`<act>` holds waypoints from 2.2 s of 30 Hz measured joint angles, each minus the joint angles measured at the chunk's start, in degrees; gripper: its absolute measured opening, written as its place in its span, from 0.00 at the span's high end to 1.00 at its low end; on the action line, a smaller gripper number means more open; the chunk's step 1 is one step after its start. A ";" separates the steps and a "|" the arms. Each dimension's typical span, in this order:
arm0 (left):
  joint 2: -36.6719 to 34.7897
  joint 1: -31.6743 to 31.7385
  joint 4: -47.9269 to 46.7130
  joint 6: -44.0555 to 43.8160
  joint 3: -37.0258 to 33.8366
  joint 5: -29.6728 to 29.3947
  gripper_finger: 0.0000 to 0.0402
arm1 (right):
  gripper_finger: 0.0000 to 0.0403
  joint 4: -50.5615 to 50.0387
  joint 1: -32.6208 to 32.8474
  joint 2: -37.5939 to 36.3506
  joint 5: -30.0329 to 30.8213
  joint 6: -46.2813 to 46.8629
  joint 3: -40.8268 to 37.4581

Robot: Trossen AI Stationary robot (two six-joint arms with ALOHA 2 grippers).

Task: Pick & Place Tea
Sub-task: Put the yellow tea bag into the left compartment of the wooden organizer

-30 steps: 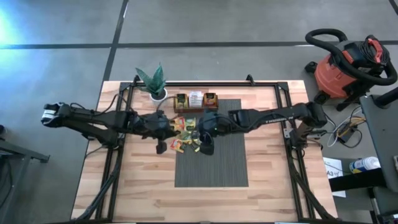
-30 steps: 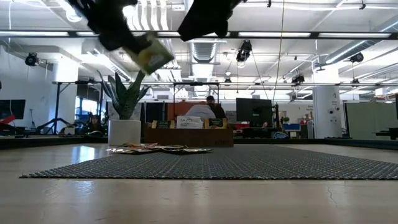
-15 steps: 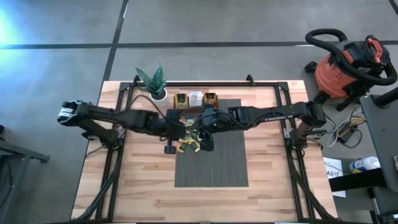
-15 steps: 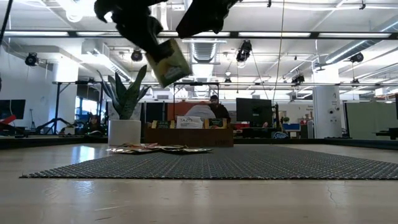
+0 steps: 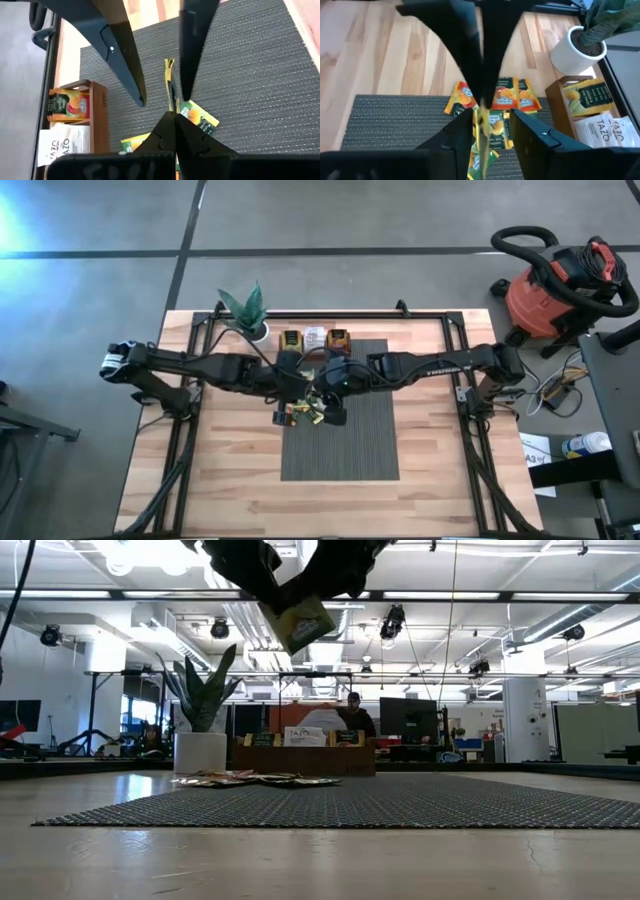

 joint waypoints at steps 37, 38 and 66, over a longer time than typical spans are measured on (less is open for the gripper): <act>-17.71 -0.45 -2.44 -37.02 -14.77 -16.36 0.72 | 0.98 20.73 -7.59 0.13 -1.60 13.28 -7.84; -19.59 -1.06 -1.83 -39.93 -16.19 -16.85 0.70 | 0.98 22.79 -8.76 0.13 -2.17 14.01 -8.60; -54.88 0.15 33.33 -43.85 -46.10 -31.24 0.69 | 0.98 32.56 -29.93 23.24 -27.53 12.58 2.20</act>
